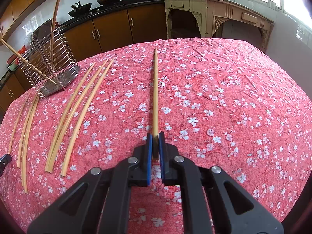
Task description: Organize utensils
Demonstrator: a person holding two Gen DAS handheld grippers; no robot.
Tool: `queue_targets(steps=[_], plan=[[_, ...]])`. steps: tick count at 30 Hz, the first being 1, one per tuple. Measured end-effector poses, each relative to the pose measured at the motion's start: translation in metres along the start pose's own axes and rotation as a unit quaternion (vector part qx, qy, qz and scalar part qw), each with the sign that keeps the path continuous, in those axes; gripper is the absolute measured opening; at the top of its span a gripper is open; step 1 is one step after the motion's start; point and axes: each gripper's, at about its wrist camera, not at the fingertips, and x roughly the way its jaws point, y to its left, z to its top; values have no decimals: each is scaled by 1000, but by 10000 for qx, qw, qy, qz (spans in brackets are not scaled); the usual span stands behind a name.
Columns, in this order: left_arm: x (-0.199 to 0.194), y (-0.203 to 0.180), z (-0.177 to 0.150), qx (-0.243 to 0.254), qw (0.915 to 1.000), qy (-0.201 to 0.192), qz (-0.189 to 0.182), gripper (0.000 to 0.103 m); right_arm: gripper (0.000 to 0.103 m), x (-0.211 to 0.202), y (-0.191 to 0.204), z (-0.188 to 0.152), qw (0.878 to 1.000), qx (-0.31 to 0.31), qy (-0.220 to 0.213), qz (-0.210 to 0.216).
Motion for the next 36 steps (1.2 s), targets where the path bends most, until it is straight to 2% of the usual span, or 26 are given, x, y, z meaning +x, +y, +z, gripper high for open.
queue_targets(steps=[9, 11, 12, 13, 17, 20, 24, 27, 30, 36], plan=[[-3, -6, -4, 115, 9996, 22, 269, 27, 8, 0, 6, -1, 9999, -124, 2, -109], [-3, -8, -4, 108, 9994, 22, 341, 22, 8, 0, 8, -3, 9998, -148, 0, -104], [-4, -8, -4, 113, 9993, 17, 351, 9, 8, 0, 7, -3, 9999, -136, -3, -74], [-4, -7, -4, 95, 9995, 16, 317, 7, 8, -1, 6, -4, 9999, -112, -8, -47], [-7, -6, -5, 124, 9996, 11, 253, 7, 7, -7, 1, -10, 10000, -65, -33, -3], [-13, -4, -9, 158, 9996, -87, 219, 7, 7, -17, -4, -14, 9997, -51, -249, -10], [-31, 0, -13, 218, 9987, -398, 236, 7, 7, -38, -9, -14, 9979, -76, -649, -24], [-52, 6, -10, 171, 9960, -840, 239, 7, 7, -61, -9, -9, 9936, -205, -1104, -136], [-81, 9, -5, 132, 9882, -1499, 277, 7, 7, -84, -6, -4, 9867, -340, -1579, -199], [-116, 17, 9, -59, 9735, -2269, 278, 7, 7, -121, 1, 15, 9734, -420, -2249, -113]])
